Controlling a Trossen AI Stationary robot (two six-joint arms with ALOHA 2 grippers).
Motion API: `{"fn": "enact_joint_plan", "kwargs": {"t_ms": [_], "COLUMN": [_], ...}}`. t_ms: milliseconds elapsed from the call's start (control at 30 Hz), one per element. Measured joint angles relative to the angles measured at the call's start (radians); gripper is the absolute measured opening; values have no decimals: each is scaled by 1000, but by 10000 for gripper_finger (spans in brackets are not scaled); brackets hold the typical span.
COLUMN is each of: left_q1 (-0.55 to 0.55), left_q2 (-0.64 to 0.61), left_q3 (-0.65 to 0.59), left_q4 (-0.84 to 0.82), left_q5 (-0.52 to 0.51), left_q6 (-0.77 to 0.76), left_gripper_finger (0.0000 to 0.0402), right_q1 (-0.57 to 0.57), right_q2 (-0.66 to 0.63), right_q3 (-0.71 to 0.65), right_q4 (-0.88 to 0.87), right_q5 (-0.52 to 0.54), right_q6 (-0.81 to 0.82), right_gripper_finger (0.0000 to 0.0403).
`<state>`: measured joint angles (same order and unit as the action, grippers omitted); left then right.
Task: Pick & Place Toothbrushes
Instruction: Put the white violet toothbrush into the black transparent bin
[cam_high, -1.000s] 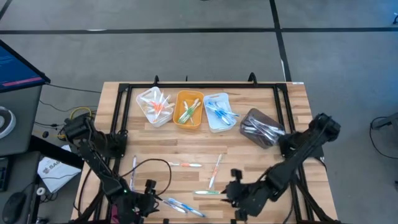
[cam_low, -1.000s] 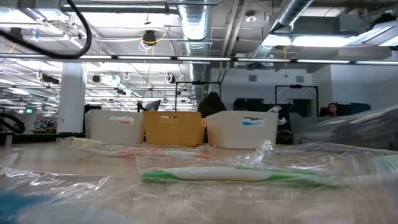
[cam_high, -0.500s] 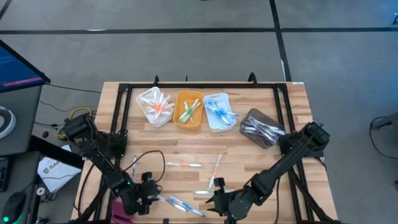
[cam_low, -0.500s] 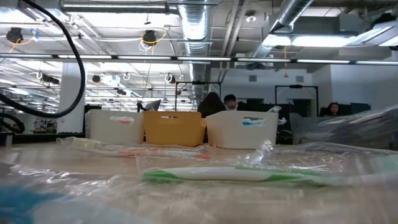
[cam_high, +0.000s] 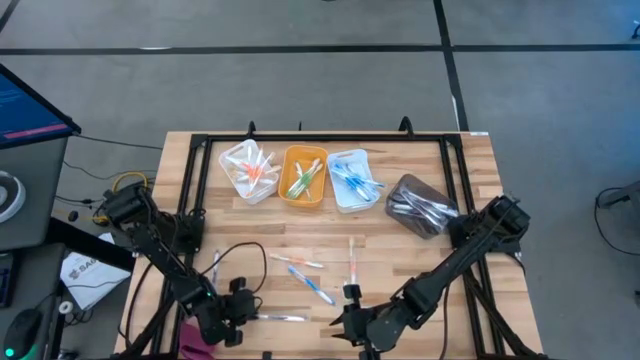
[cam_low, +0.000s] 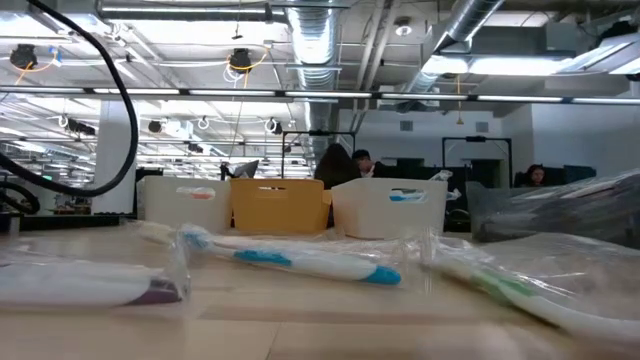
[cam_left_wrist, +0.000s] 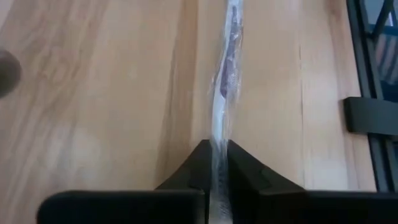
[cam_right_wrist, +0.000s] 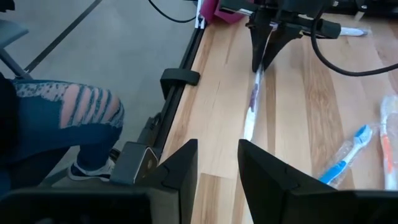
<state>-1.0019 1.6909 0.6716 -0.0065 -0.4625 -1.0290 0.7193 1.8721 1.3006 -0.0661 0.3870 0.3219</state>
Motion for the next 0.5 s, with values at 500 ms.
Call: {"fn": "enact_joint_plan", "kwargs": {"t_ms": [500], "left_q1": [-32], "left_q2": [-251], "left_q3": [-1], "left_q4": [364], "left_q5": [-456], "left_q6": [448], "left_gripper_finger": [12], "right_q1": [-8], "right_q2": [0], "right_q3": [0], "right_q4": [0], "right_q5": [-48], "right_q6": [69], "right_gripper_finger": [109]}}
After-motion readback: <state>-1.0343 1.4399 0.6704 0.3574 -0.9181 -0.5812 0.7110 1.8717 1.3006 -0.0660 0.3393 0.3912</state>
